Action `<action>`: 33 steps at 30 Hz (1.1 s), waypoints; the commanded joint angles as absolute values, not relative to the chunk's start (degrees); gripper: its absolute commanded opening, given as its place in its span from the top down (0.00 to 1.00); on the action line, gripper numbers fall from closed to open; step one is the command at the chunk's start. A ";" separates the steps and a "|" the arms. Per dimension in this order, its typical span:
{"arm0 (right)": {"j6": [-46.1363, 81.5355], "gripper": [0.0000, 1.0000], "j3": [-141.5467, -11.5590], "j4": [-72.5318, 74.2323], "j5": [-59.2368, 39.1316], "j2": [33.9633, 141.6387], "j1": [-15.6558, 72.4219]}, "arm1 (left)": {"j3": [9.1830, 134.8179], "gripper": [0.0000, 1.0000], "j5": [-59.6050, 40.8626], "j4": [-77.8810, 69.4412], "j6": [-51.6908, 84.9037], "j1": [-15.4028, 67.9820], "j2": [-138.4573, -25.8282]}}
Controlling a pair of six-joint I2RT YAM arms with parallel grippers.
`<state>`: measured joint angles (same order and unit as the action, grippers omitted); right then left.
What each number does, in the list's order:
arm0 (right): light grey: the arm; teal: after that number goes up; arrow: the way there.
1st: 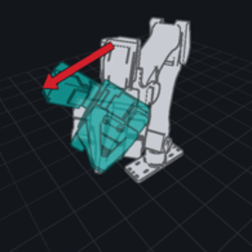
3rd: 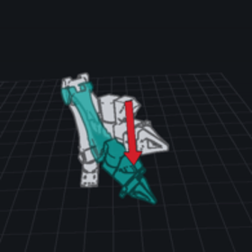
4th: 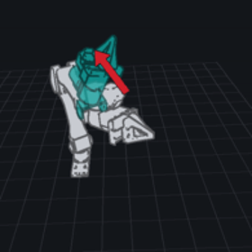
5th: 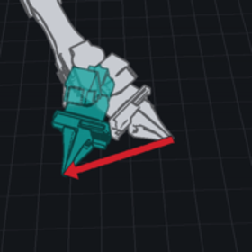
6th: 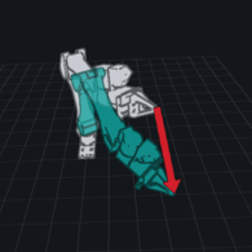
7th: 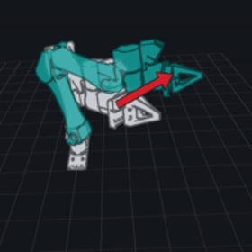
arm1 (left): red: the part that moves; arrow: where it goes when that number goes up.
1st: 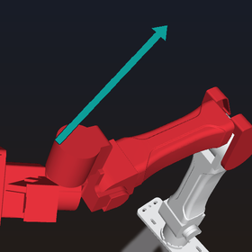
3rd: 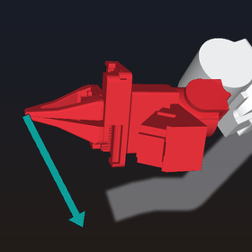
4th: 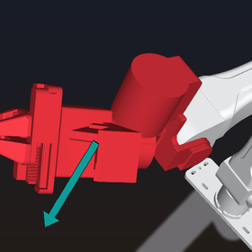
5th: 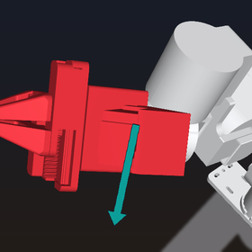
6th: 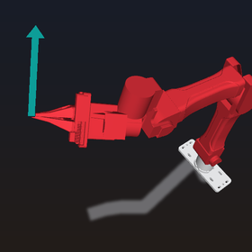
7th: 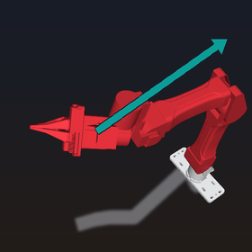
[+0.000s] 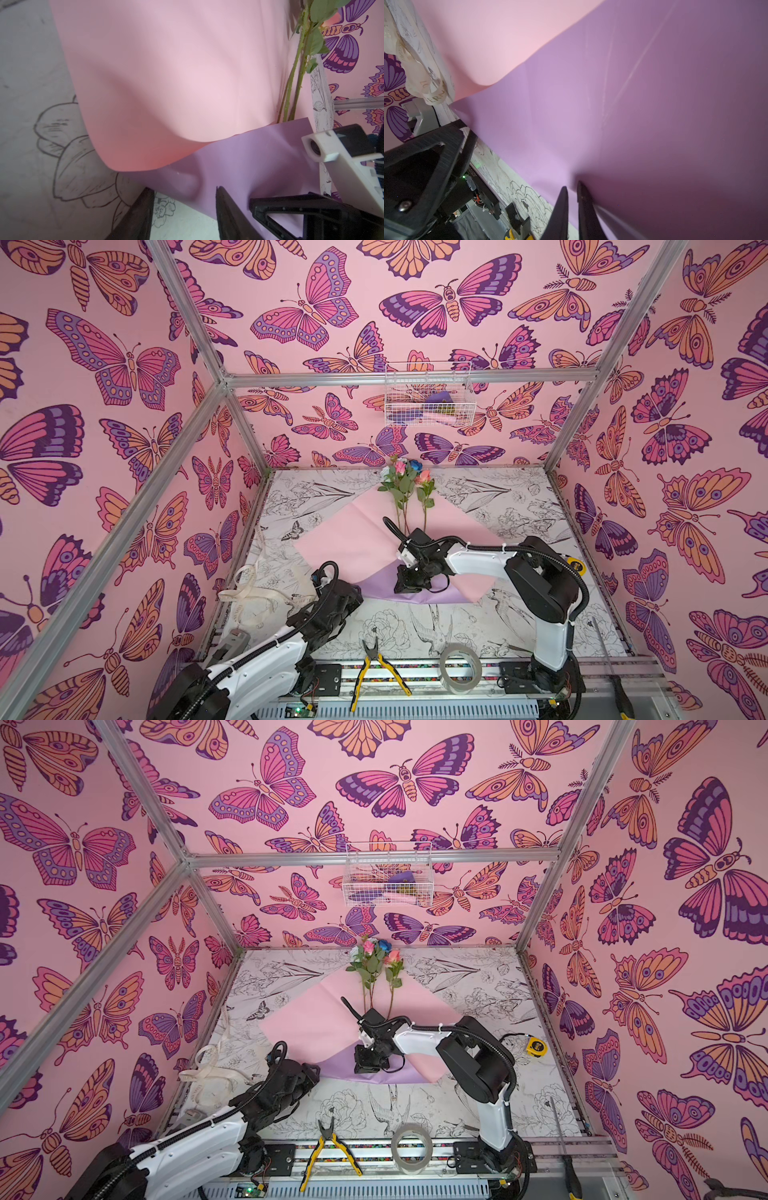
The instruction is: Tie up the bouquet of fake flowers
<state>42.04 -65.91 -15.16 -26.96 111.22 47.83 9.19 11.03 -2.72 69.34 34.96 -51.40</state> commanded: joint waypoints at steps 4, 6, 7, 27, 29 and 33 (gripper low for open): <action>42.63 0.86 -66.97 -14.29 -27.87 111.71 48.16 | 8.97 0.45 14.66 -3.69 74.84 35.32 -51.96; 42.80 0.86 -67.12 -13.82 -28.50 111.62 48.16 | 8.68 0.33 14.92 -3.69 76.38 35.24 -52.08; 42.81 0.86 -67.21 -13.72 -28.64 111.48 48.16 | 8.49 0.33 14.94 -3.69 76.86 35.30 -52.13; 42.65 0.86 -67.74 -14.06 -28.83 112.68 48.14 | 14.71 1.00 12.34 -4.39 64.11 35.87 -56.04; 42.71 0.86 -67.68 -14.23 -28.66 112.88 48.08 | 16.49 1.00 12.13 -4.77 61.23 36.92 -57.15; 42.89 0.86 -67.59 -14.80 -27.96 113.11 48.08 | 19.77 1.00 11.81 -6.14 55.94 39.73 -59.46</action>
<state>42.19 -66.28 -14.31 -28.36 111.83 47.83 17.58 12.75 -5.04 62.37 38.30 -58.17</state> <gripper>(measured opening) 0.141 0.041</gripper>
